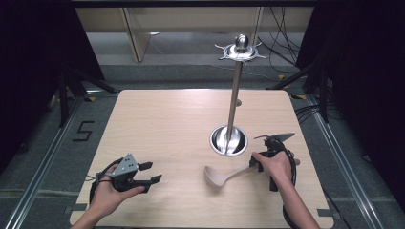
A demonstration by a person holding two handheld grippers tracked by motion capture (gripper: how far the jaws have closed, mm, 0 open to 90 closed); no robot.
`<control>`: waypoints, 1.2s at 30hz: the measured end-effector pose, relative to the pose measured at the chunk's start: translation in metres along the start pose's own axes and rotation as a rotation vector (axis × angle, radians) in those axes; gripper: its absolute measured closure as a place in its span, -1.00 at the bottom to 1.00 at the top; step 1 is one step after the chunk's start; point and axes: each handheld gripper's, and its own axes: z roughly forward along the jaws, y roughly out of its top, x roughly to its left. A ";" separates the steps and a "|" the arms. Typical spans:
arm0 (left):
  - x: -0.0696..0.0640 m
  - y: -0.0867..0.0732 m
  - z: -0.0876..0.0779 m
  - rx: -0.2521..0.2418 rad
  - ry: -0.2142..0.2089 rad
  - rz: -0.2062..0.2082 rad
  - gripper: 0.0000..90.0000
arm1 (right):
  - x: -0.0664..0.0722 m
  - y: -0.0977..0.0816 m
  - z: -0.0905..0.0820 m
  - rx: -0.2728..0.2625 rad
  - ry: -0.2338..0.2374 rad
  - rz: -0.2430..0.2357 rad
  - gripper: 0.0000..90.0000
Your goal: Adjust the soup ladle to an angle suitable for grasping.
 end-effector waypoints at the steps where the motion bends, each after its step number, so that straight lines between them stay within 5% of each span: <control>1: 0.000 0.000 0.000 0.001 -0.001 -0.004 -0.13 | -0.001 0.003 0.001 0.000 0.006 -0.004 -0.20; 2: 0.000 0.000 0.000 0.001 -0.001 -0.004 -0.13 | 0.002 0.004 0.002 0.016 0.014 0.056 -0.20; 3: -0.001 0.000 0.000 0.000 0.000 -0.010 -0.13 | 0.002 0.004 0.002 0.016 0.014 0.056 -0.20; 4: 0.001 0.000 0.000 0.004 0.007 0.016 -0.13 | -0.003 0.005 0.003 0.000 0.010 -0.012 -0.20; 5: 0.001 0.000 0.000 0.009 0.006 0.022 -0.13 | 0.001 0.008 0.002 0.041 0.019 0.066 -0.21; 6: 0.002 0.000 0.000 0.016 0.008 0.031 -0.13 | -0.004 0.008 0.004 0.017 0.001 -0.010 -0.20; 7: 0.001 0.000 0.001 0.009 0.001 0.011 -0.13 | -0.004 0.008 0.004 0.017 0.001 -0.010 -0.20; 8: 0.001 0.000 0.001 0.012 0.003 0.006 -0.13 | 0.010 0.013 0.002 0.064 0.039 0.194 -0.19; 9: 0.000 -0.001 0.001 0.009 0.001 -0.001 -0.13 | 0.000 0.016 0.000 0.068 0.004 0.033 -0.17; 10: 0.001 0.000 0.001 0.011 -0.002 0.017 -0.13 | 0.000 0.016 0.000 0.068 0.004 0.033 -0.17; 11: 0.000 -0.001 0.001 0.006 -0.001 -0.002 -0.13 | 0.000 0.019 0.004 0.069 0.004 0.056 -0.17; 12: 0.000 0.000 0.000 0.010 0.002 0.001 -0.13 | 0.009 0.019 0.006 0.052 0.012 0.160 -0.16; 13: 0.000 0.000 0.000 0.010 0.002 0.001 -0.13 | 0.009 0.019 0.006 0.052 0.012 0.160 -0.16; 14: 0.001 0.000 0.000 0.008 0.001 0.019 -0.13 | 0.014 0.020 0.006 0.059 0.022 0.218 -0.15; 15: 0.001 -0.001 0.000 0.008 0.002 0.012 -0.13 | 0.003 0.021 0.005 0.057 -0.026 0.023 -0.15; 16: 0.001 -0.001 0.000 0.008 0.002 0.008 -0.13 | 0.008 0.021 0.006 0.043 -0.026 0.069 -0.16; 18: 0.001 -0.001 0.000 0.008 0.002 0.008 -0.13 | 0.012 0.022 0.006 0.055 -0.036 0.071 -0.16; 19: 0.001 -0.001 0.000 0.008 0.002 0.008 -0.13 | 0.005 0.022 0.011 -0.038 -0.071 -0.080 -0.16; 24: 0.001 -0.001 -0.001 0.010 0.003 0.013 -0.13 | 0.014 0.021 0.010 -0.011 -0.054 -0.003 -0.12; 25: 0.001 -0.001 -0.001 0.011 0.003 0.009 -0.13 | 0.011 0.019 0.013 -0.023 -0.057 -0.046 -0.08; 28: 0.001 -0.001 -0.001 0.012 0.004 0.010 -0.13 | 0.010 0.018 0.013 -0.028 -0.052 -0.067 -0.02; 30: 0.001 -0.001 -0.001 0.013 0.003 0.011 -0.13 | 0.011 0.021 0.007 0.041 -0.063 -0.062 0.07; 31: 0.001 -0.001 -0.001 0.013 0.004 0.010 -0.13 | 0.007 0.020 0.007 0.034 -0.063 -0.089 0.17; 33: 0.002 -0.001 -0.001 0.013 0.002 0.018 -0.13 | 0.008 0.022 0.005 0.037 -0.052 -0.067 0.21; 36: 0.002 -0.001 -0.001 0.011 0.003 0.018 -0.13 | -0.001 0.023 0.004 0.050 -0.048 -0.121 0.33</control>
